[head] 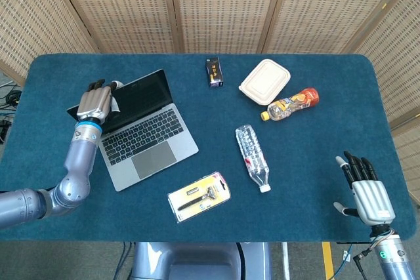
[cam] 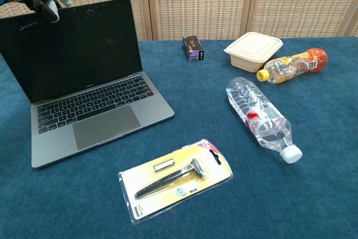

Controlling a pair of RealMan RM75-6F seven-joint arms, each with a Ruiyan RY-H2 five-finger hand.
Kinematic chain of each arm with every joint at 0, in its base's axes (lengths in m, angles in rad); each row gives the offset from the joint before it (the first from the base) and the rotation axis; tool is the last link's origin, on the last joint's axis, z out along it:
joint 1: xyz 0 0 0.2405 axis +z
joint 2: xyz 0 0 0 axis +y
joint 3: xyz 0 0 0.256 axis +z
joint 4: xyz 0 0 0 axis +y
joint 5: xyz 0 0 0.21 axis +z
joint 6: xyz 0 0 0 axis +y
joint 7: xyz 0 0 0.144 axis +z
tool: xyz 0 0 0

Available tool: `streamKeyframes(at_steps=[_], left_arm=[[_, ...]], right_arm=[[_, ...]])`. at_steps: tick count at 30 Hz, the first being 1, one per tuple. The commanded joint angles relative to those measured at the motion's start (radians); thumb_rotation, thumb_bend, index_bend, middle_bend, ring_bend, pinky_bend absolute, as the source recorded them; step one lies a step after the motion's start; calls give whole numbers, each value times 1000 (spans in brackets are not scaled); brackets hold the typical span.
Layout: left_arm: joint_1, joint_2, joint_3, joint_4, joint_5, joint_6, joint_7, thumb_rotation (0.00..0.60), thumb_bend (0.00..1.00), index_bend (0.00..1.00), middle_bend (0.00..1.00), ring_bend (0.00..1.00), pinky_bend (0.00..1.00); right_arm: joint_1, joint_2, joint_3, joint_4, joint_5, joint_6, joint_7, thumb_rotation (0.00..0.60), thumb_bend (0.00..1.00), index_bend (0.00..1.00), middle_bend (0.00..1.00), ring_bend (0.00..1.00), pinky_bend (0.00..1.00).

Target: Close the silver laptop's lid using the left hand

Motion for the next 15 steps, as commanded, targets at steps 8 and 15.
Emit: streamKeyframes(at_steps=[8, 15], left_arm=[[3, 21, -5, -45, 30, 10, -19, 600, 933, 214, 285, 0, 0], [5, 33, -6, -77, 37, 6, -36, 600, 936, 236, 302, 17, 0]], right_arm=[[0, 0, 1, 0, 2, -1, 0, 600, 0, 0, 0, 0, 0], [1, 1, 1, 1, 4, -3, 2, 600, 0, 0, 0, 0, 0]])
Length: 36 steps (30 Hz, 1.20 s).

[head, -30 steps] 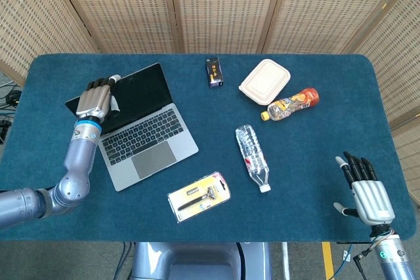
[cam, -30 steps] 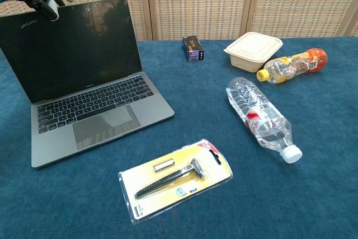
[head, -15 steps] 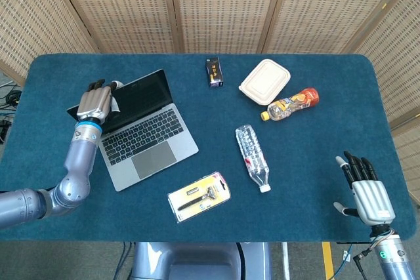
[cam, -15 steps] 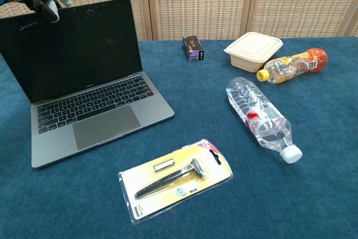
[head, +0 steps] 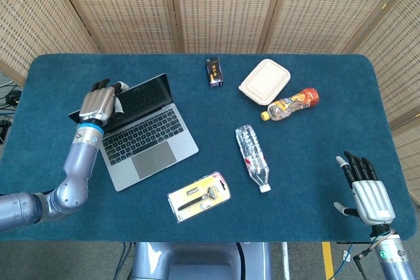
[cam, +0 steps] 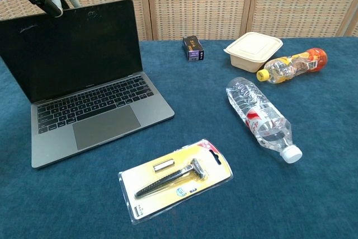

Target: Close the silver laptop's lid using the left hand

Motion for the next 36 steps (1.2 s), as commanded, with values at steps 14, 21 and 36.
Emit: streamKeyframes(at_steps=[14, 21, 36], left_arm=[[-8, 1, 21, -3, -26, -19, -9, 600, 941, 299, 334, 81, 32], [-6, 9, 13, -13, -34, -48, -37, 600, 941, 321, 337, 93, 41], [-5, 19, 23, -66, 2, -66, -74, 600, 942, 321, 336, 95, 44]], right_arm=[[0, 0, 0, 2, 0, 0, 1, 600, 0, 0, 0, 0, 0], [0, 0, 0, 1, 1, -1, -1, 600, 0, 0, 0, 0, 0], [-1, 2, 1, -1, 1, 3, 3, 600, 0, 0, 0, 0, 0]])
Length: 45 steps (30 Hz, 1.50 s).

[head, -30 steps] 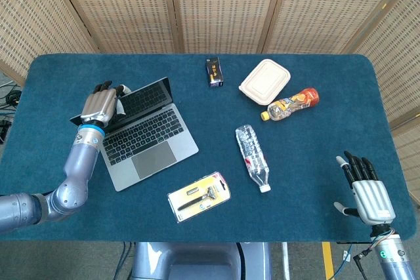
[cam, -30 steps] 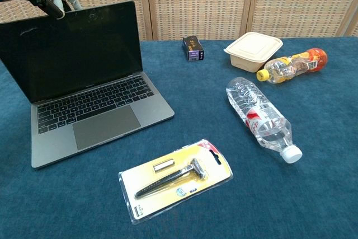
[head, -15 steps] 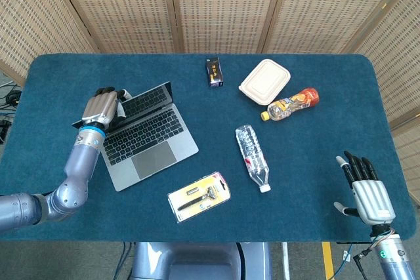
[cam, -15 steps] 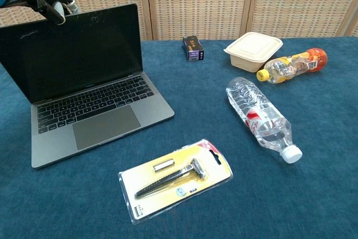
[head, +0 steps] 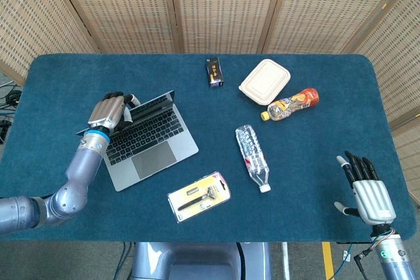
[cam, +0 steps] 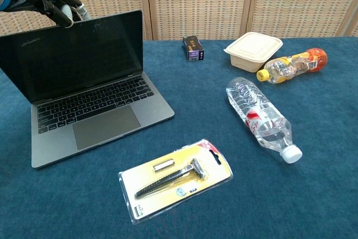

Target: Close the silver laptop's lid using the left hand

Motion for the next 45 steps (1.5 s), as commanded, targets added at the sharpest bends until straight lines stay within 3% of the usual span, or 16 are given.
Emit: streamKeyframes(at_steps=[1, 45], left_arm=[[1, 1, 4, -14, 10, 0, -6, 600, 942, 321, 336, 96, 44], [-39, -134, 99, -55, 27, -16, -38, 600, 942, 326, 337, 101, 54]], right_arm=[[0, 0, 0, 0, 1, 0, 1, 600, 0, 0, 0, 0, 0], [-4, 7, 3, -5, 2, 6, 6, 600, 0, 0, 0, 0, 0]])
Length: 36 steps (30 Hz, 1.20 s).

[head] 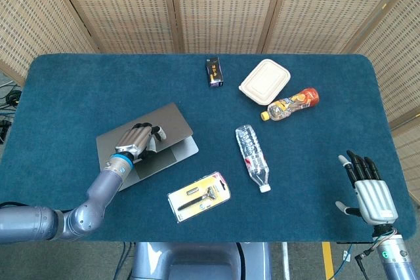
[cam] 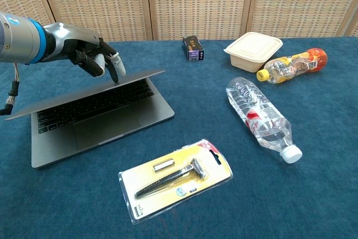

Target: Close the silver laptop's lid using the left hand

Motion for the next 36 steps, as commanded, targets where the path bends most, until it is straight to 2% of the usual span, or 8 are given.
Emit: streamKeyframes(at_steps=[1, 13, 36], left_arm=[[-3, -6, 5, 0, 0, 2, 2, 600, 942, 326, 337, 101, 54], [-14, -65, 51, 31, -14, 10, 25, 600, 942, 327, 337, 103, 55], [-21, -118, 88, 84, -44, -10, 50, 600, 942, 328, 338, 109, 55]], right_arm=[[0, 1, 0, 0, 0, 1, 1, 600, 0, 0, 0, 0, 0], [-1, 4, 1, 0, 1, -1, 5, 600, 0, 0, 0, 0, 0], [0, 5, 1, -2, 4, -4, 5, 600, 0, 0, 0, 0, 0]])
